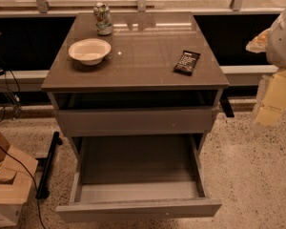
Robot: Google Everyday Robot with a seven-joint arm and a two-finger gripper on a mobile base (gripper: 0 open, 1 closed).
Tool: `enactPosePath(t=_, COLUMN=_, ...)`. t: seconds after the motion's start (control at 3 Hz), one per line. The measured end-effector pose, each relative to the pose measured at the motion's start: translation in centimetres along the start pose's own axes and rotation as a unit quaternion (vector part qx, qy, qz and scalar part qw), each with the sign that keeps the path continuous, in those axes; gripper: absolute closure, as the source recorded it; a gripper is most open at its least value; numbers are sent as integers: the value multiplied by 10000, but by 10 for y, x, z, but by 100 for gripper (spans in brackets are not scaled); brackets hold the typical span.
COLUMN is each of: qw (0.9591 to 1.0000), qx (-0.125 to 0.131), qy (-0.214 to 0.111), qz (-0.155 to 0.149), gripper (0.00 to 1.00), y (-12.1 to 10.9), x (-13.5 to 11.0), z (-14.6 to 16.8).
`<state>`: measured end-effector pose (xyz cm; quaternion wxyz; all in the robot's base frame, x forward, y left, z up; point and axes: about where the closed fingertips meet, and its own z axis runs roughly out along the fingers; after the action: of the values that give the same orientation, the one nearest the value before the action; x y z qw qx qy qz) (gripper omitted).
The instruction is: Close middle drawer
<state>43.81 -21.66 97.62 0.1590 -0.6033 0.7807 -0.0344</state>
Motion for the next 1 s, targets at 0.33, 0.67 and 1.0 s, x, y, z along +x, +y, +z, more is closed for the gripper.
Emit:
enactPosePath(t=0.33, qw=10000, qx=3, qy=-1, qz=0, gripper=0, y=0, x=0, z=0)
enactPosePath(t=0.67, qw=10000, qx=55, qy=-18, qz=-8, gripper=19, y=0, x=-1, z=-3)
enactPosePath(t=1.0, qw=9997, qx=-32, qy=-251, qz=22, gripper=41, y=15, x=-3, z=14)
